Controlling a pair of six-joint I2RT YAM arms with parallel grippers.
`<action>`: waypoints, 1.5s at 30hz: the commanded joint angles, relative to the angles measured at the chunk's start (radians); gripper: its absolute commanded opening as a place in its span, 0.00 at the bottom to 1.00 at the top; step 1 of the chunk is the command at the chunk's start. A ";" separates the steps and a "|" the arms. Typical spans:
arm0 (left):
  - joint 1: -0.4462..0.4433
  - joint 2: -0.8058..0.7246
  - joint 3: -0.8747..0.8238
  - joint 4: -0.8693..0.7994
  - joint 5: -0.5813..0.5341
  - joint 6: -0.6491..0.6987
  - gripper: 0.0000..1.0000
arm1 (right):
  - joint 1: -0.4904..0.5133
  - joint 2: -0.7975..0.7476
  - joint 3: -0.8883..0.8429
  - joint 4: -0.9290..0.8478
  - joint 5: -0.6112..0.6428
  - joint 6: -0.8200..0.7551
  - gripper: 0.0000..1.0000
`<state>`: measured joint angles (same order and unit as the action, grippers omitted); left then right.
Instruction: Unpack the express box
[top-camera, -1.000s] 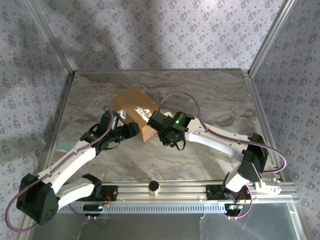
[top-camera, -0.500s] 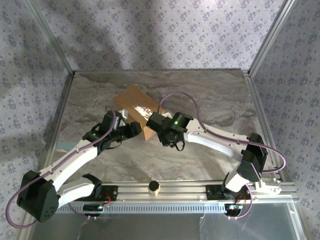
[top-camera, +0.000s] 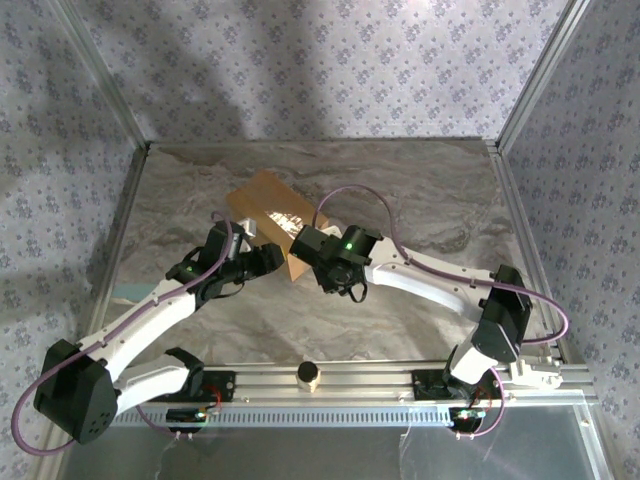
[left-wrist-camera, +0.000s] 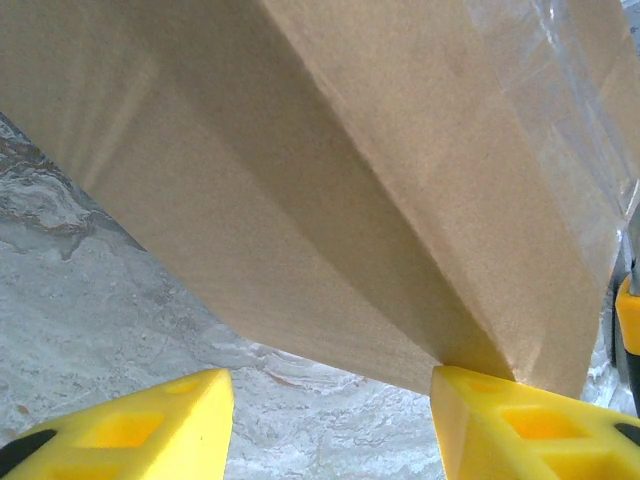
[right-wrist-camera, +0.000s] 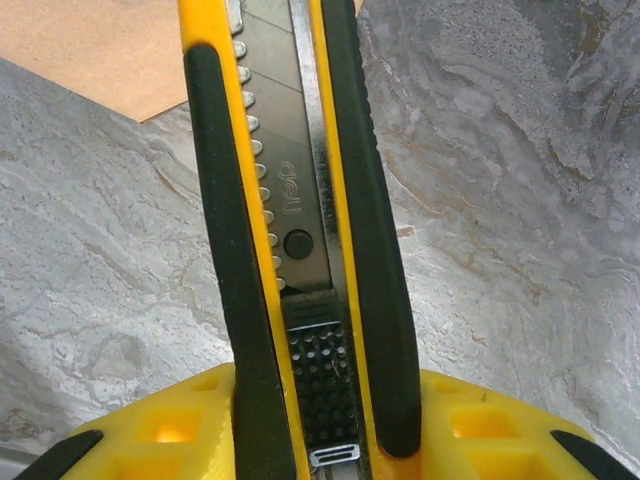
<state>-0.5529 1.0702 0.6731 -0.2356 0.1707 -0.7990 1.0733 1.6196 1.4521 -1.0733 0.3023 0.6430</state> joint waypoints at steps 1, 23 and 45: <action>-0.016 0.022 0.046 0.027 -0.008 -0.012 0.55 | 0.040 0.018 0.034 0.009 -0.054 -0.044 0.00; -0.035 0.040 0.068 0.046 -0.022 -0.026 0.55 | 0.077 0.046 0.059 0.018 -0.069 -0.043 0.00; -0.045 0.050 0.086 0.065 -0.040 -0.039 0.55 | 0.093 0.056 0.087 -0.012 -0.108 -0.042 0.00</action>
<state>-0.5816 1.1084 0.7174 -0.2588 0.1261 -0.8253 1.1072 1.6588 1.4929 -1.0966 0.3382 0.6846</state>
